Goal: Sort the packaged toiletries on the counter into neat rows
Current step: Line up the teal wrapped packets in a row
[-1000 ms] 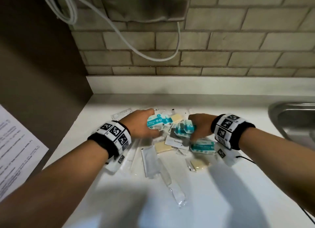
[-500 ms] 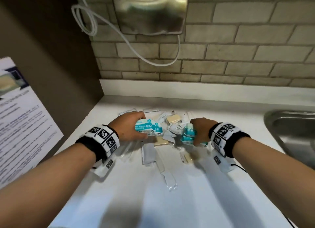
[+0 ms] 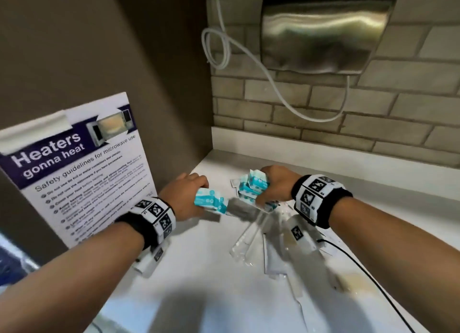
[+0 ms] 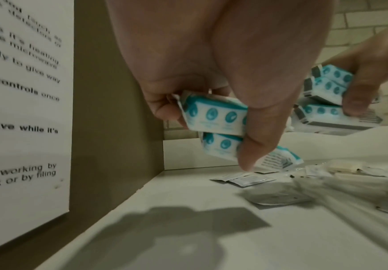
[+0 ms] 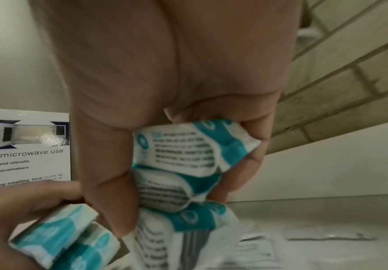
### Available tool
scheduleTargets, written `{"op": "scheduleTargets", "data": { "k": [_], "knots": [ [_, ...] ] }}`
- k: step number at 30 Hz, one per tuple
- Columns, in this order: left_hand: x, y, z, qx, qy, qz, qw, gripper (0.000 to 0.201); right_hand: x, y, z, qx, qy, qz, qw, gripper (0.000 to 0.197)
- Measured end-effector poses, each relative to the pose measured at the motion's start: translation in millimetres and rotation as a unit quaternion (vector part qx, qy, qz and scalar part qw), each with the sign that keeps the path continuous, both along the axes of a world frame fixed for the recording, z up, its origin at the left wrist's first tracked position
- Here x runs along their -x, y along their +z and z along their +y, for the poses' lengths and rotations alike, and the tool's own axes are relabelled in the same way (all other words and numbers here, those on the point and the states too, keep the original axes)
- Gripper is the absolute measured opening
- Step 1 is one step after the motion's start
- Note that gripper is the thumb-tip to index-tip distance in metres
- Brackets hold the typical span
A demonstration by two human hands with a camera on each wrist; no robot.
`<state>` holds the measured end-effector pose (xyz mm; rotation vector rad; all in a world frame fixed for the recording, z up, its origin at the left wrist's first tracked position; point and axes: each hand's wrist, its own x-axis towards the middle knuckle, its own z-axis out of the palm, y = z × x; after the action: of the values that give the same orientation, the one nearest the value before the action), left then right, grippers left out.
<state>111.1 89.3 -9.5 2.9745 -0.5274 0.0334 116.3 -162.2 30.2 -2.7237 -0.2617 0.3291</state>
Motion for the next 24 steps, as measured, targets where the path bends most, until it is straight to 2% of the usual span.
{"op": "scheduleTargets", "data": {
  "k": [3,7,9,14,19,21,24],
  "knots": [
    [-26.2,-5.9,8.1,-0.005,-0.017,-0.009,1.0,0.042,-34.5,-5.4,29.2,-0.025,-0.021,0.016,0.999,0.046],
    [-59.4,-15.7,17.9,-0.011,-0.027,-0.008,1.0,0.034,-82.1,-21.1,63.3,-0.041,-0.074,0.022,0.996,0.069],
    [-69.8,-20.3,22.6,-0.012,-0.026,0.001,1.0,0.035,-102.7,-30.9,80.8,-0.04,-0.096,0.025,0.994,0.073],
    [-81.0,-33.9,28.7,-0.056,-0.013,0.027,0.998,0.037,-137.5,-57.4,122.3,0.031,-0.084,0.032,0.995,0.068],
    [-80.0,-38.6,43.6,0.031,0.024,0.071,0.997,0.036,-145.3,-78.7,145.9,0.025,-0.054,0.049,0.997,0.056],
    [-74.8,-40.9,47.9,0.064,0.015,0.091,0.994,0.039,-151.5,-82.5,145.3,-0.005,-0.065,0.052,0.996,0.069],
    [-68.2,-43.1,49.5,0.028,-0.007,0.13,0.991,0.054,-158.5,-81.1,138.6,-0.033,-0.091,0.041,0.994,0.086]
  ]
}}
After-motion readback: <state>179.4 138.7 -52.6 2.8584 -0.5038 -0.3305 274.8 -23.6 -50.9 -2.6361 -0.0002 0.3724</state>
